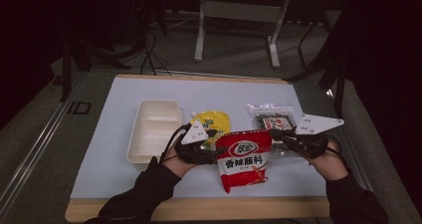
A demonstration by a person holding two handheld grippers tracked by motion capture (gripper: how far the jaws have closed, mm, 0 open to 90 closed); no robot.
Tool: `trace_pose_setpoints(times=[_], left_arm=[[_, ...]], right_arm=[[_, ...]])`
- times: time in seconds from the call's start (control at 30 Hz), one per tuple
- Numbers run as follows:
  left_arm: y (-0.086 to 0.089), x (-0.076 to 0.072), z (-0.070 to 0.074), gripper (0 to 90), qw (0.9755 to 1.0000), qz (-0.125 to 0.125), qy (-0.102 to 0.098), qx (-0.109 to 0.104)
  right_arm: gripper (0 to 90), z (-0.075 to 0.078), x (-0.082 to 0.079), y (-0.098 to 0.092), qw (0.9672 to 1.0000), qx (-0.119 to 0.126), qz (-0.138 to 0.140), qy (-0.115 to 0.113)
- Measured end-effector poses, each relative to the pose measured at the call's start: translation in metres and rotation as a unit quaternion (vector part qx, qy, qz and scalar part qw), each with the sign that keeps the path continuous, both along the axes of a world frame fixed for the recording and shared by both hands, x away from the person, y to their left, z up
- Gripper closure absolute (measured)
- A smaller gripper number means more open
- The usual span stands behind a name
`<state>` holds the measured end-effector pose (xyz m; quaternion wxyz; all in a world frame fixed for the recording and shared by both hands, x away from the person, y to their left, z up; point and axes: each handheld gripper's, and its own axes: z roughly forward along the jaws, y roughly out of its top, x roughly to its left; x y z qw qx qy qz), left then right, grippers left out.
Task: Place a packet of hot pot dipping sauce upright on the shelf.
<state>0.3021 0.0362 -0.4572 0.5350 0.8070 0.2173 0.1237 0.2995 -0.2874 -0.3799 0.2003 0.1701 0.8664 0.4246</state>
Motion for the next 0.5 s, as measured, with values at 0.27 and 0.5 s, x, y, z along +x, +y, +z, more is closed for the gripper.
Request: trace_pose_setpoints(times=[0.27,0.5], left_arm=[[-0.007,0.001,0.001,80.3,0.9992,-0.039,-0.005,-0.012],[-0.012,-0.009,0.009,90.0,0.9975,-0.067,-0.022,0.004]], right_arm=[[89.3,-0.001,-0.002,-0.005,1.0,0.004,-0.003,0.004],[87.8,-0.005,-0.003,-0.011,0.9998,0.012,-0.013,0.008]])
